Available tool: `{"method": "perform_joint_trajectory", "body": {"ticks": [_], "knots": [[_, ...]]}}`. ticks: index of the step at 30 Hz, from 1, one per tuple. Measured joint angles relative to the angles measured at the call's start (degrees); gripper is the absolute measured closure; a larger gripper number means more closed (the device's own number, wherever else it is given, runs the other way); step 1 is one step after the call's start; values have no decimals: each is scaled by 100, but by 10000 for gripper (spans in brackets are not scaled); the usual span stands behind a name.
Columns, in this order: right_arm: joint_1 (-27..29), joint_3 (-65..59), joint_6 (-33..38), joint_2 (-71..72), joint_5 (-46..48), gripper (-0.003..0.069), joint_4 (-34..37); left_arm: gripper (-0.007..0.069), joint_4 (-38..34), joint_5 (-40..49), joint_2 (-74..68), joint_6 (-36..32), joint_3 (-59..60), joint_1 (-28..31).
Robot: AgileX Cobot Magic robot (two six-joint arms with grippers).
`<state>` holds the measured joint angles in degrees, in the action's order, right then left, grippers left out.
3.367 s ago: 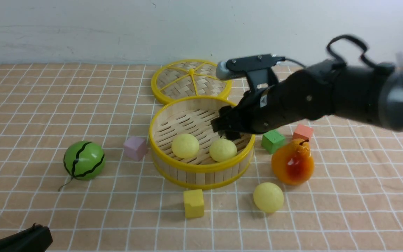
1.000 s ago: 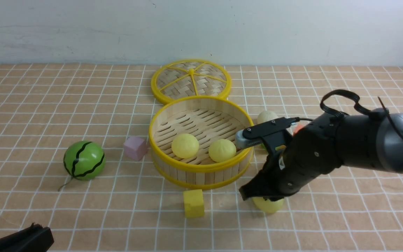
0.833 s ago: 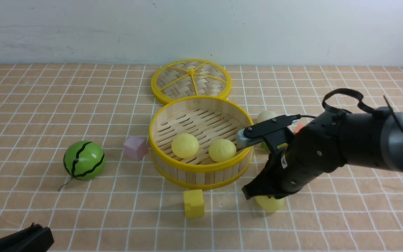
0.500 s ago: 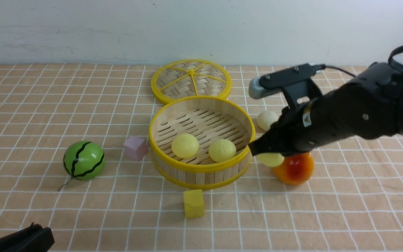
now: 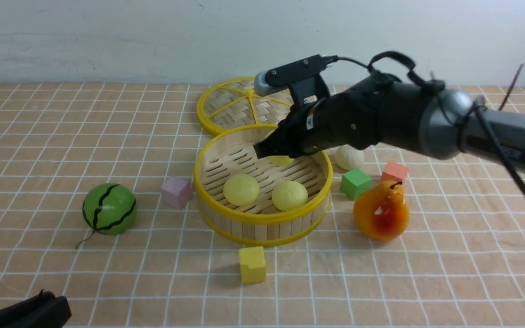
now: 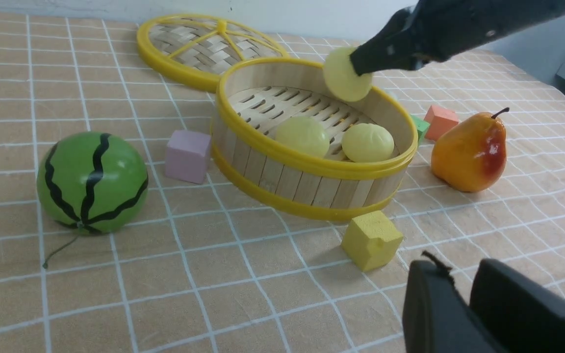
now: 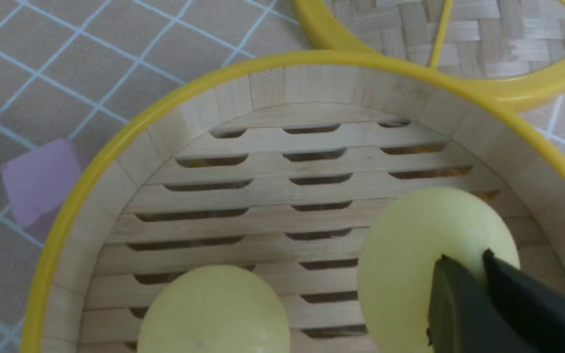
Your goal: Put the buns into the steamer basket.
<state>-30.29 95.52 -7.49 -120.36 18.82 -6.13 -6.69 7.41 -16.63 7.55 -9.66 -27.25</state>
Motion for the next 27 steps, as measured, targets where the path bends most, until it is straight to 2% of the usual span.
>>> {"method": "perform_joint_trajectory", "body": {"ticks": [4,6,8,10,11,13,15,18,20,25,27], "knots": [[0,176,0,-386,-111,486,-20,498,0,0,0,0,0,0],[0,183,0,-438,-132,378,-20,496,0,0,0,0,0,0],[0,185,0,-440,-132,316,-20,494,0,0,0,0,0,0],[0,238,0,-399,-63,182,-24,491,0,0,0,0,0,0],[0,238,0,-373,-41,174,-24,490,0,0,0,0,0,0],[0,238,0,-111,427,98,-24,489,0,0,0,0,0,0],[0,238,0,124,882,81,-24,487,0,0,0,0,0,0],[0,217,0,1145,2424,127,-24,481,0,0,0,0,0,0],[0,75,0,1734,3017,183,-24,479,0,0,0,0,0,0],[0,-923,-103,3199,3942,438,50,473,0,0,0,0,0,0],[0,-1292,-165,3514,3992,503,101,471,0,0,0,0,0,0]]}}
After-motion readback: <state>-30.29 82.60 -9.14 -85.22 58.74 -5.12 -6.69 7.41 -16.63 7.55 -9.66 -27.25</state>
